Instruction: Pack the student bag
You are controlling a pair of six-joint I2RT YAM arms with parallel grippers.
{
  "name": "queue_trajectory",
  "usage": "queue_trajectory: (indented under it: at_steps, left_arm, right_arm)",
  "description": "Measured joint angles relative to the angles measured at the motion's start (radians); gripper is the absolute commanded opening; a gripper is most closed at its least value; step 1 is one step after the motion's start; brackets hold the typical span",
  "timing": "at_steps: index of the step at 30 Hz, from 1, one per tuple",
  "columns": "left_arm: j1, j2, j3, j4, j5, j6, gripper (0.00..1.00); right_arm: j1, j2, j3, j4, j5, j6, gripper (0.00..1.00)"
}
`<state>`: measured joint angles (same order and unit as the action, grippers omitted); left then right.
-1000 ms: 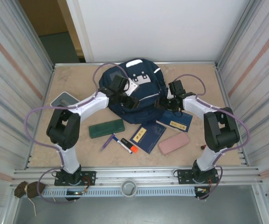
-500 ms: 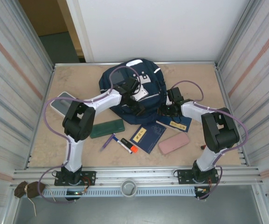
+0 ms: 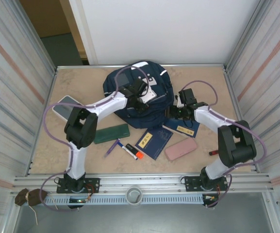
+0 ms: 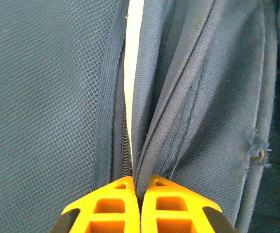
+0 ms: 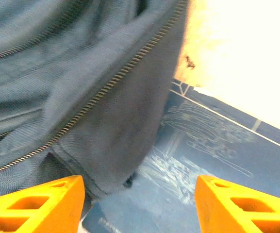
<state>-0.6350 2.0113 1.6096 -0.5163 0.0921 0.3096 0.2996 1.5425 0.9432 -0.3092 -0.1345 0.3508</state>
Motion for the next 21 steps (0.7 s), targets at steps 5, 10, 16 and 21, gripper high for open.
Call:
queue_trajectory:
  at_steps: [5, 10, 16, 21]
  left_arm:
    - [0.103, -0.147, -0.059, 0.049, 0.165, -0.070, 0.00]
    - [0.221, -0.222, -0.069, 0.126, 0.375, -0.179, 0.00]
    - [0.269, -0.224, -0.065, 0.142, 0.496, -0.239, 0.00]
    - [0.297, -0.220, -0.059, 0.130, 0.514, -0.252, 0.00]
  right_arm:
    - [-0.006, -0.111, -0.012, -0.038, 0.000, -0.015, 0.70]
    - [0.001, -0.148, -0.043, -0.058, 0.000, -0.019, 0.71]
    - [0.029, -0.152, -0.050, -0.074, -0.004, -0.021, 0.74]
    - [0.055, -0.153, -0.050, -0.074, -0.014, -0.021, 0.75]
